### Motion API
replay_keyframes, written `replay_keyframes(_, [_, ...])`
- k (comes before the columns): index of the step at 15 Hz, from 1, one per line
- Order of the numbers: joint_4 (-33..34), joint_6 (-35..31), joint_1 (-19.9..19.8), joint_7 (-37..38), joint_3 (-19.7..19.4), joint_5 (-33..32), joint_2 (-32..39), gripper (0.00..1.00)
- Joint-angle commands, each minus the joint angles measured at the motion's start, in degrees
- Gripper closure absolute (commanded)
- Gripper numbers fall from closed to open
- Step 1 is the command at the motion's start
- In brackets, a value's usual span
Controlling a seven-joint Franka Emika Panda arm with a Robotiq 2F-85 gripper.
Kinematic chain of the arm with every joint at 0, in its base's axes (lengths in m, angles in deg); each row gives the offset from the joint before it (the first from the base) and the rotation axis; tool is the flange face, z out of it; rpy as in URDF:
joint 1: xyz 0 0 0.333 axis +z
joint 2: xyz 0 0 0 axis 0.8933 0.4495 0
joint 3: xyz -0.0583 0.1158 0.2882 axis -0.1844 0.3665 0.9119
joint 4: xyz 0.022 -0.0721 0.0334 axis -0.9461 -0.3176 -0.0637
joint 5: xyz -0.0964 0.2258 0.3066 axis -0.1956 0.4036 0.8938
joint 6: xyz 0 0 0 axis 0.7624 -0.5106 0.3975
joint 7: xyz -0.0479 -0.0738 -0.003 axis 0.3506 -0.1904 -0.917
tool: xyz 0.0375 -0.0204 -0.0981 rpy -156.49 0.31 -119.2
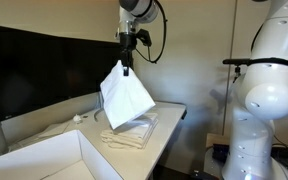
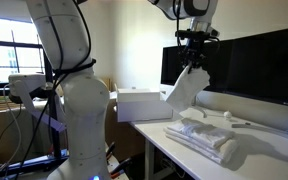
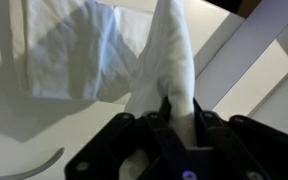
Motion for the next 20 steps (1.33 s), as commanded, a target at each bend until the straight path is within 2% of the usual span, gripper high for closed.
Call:
replay_keyframes(1, [6.6,5.5,2.0,1.2,2.5,-4.0,1.5,0.95])
replay_keyframes(15, [29.5,17.5,12.1,0.7,15.6,-16.2,13.1,0.95])
replay_keyframes(18, [32.2,18.1,14.3,-0.6,18.2,-19.2,15.5,0.95])
replay_keyframes(20, [32.9,16.1,15.7,-2.7,19.6,-20.4,16.5,0.95])
